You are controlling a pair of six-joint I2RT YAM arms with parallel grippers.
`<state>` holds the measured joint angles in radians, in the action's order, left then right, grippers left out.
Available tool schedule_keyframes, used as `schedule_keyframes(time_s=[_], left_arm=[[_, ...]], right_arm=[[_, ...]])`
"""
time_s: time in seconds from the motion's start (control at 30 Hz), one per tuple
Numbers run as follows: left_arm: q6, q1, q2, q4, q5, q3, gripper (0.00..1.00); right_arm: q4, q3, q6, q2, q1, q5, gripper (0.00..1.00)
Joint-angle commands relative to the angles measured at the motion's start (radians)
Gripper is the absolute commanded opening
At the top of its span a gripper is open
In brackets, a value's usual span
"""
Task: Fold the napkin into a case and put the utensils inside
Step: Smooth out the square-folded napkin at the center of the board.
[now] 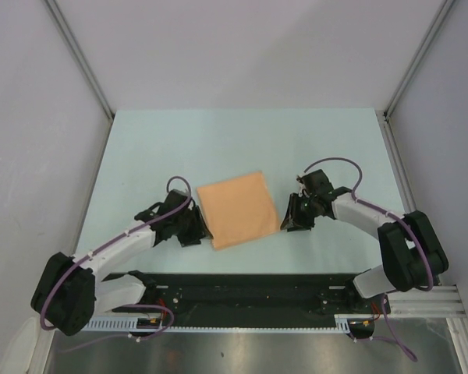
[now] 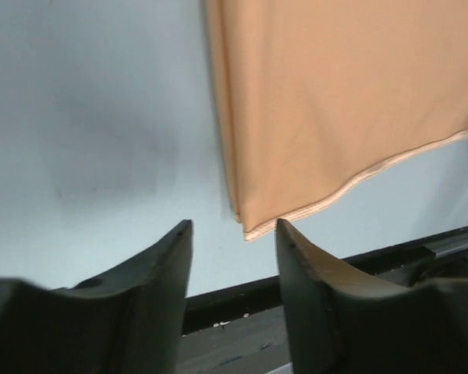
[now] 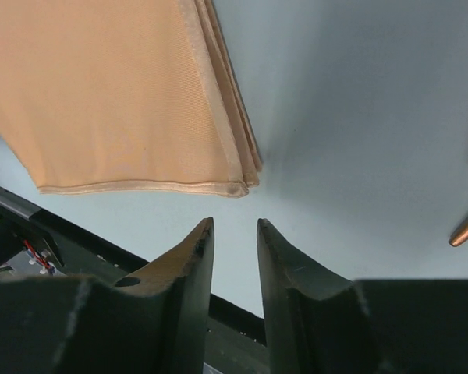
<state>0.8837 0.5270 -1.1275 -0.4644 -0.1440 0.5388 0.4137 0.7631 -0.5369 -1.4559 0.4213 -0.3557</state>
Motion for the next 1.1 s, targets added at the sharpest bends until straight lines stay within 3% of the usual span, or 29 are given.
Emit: schedule_keyframes(time_s=[0.0,0.13,0.27,0.43,0.57,0.7,0.73,0.83,1.07], left_arm=[[-0.193,-0.041,-0.053,-0.013,0.017,0.164,0.42],[-0.232,-0.059,-0.172,0.075,-0.034,0.266,0.31],[-0.246,-0.157,-0.323,0.136,-0.124,0.361,0.16],[-0.305,-0.261,-0.477,0.151,-0.181,0.432,0.13],[-0.321,-0.321,-0.564,0.156,-0.210,0.489,0.10],[-0.315,-0.331,-0.607,0.188,-0.226,0.515,0.10],[-0.318,-0.334,-0.623,0.185,-0.230,0.524,0.10],[-0.322,-0.347,-0.664,0.159,-0.201,0.552,0.08],[-0.324,-0.374,-0.738,0.116,-0.154,0.582,0.07]], right_arm=[[-0.019,0.039,0.023,-0.029,0.008,0.001,0.31],[-0.023,0.051,0.020,-0.049,0.008,0.001,0.28],[-0.053,0.064,0.020,-0.032,0.016,-0.049,0.28],[-0.212,0.191,0.000,-0.115,0.132,-0.161,0.34],[-0.366,0.326,-0.061,-0.311,0.204,-0.296,0.36],[-0.602,0.396,-0.210,-0.515,0.226,-0.419,0.15],[-0.710,0.404,-0.239,-0.543,0.231,-0.440,0.14],[-0.808,0.470,-0.311,-0.653,0.251,-0.485,0.10],[-0.885,0.584,-0.373,-0.788,0.275,-0.487,0.04]])
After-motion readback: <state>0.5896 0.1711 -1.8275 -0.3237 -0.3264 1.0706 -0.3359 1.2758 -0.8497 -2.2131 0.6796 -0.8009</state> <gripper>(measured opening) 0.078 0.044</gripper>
